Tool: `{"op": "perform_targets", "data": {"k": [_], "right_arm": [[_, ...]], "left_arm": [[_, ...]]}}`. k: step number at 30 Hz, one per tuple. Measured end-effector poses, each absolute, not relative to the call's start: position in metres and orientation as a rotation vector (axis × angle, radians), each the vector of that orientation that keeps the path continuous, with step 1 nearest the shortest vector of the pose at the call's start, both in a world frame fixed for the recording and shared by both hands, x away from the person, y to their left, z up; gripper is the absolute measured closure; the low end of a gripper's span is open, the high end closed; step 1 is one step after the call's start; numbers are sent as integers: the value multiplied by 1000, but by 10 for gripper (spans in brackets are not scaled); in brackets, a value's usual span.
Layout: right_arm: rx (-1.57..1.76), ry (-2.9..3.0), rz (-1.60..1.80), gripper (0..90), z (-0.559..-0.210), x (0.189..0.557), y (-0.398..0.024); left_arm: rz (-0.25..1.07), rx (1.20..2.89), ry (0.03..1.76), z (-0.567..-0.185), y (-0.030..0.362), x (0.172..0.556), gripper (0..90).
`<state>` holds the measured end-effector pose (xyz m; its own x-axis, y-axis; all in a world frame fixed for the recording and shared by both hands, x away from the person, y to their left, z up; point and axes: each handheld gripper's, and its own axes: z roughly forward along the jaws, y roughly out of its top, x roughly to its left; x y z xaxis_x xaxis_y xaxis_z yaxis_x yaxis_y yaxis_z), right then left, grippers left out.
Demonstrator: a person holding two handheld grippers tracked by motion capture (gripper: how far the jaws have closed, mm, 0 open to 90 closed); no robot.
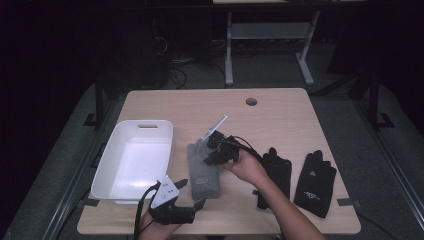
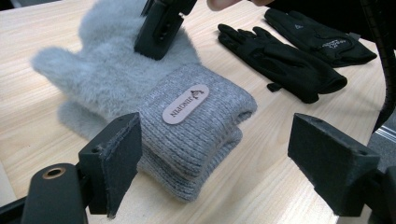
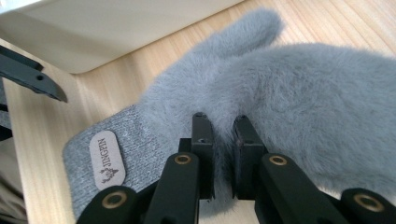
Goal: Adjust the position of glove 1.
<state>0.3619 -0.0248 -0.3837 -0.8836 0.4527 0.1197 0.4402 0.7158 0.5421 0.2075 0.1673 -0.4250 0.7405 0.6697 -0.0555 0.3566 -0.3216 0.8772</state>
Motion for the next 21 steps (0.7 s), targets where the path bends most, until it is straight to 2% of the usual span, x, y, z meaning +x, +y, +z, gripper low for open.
{"op": "perform_targets", "data": {"k": [6,12,14,16,18,21], "right_arm": [[762,2840,922,719,-394,366,-26],[758,2817,970,721,-395,364,-29],[748,2811,994,688,-395,364,-30],[758,2804,1005,598,-396,364,-32],[828,2776,1040,582,-395,366,-37],[855,2765,1055,636,-395,366,-39]], "left_arm": [[382,1929,807,-425,168,209,174],[382,1941,803,-426,167,209,174],[384,1943,802,-426,166,209,174],[382,1943,801,-426,166,209,174],[377,1939,804,-426,166,209,174],[379,1943,802,-426,165,209,175]]}}
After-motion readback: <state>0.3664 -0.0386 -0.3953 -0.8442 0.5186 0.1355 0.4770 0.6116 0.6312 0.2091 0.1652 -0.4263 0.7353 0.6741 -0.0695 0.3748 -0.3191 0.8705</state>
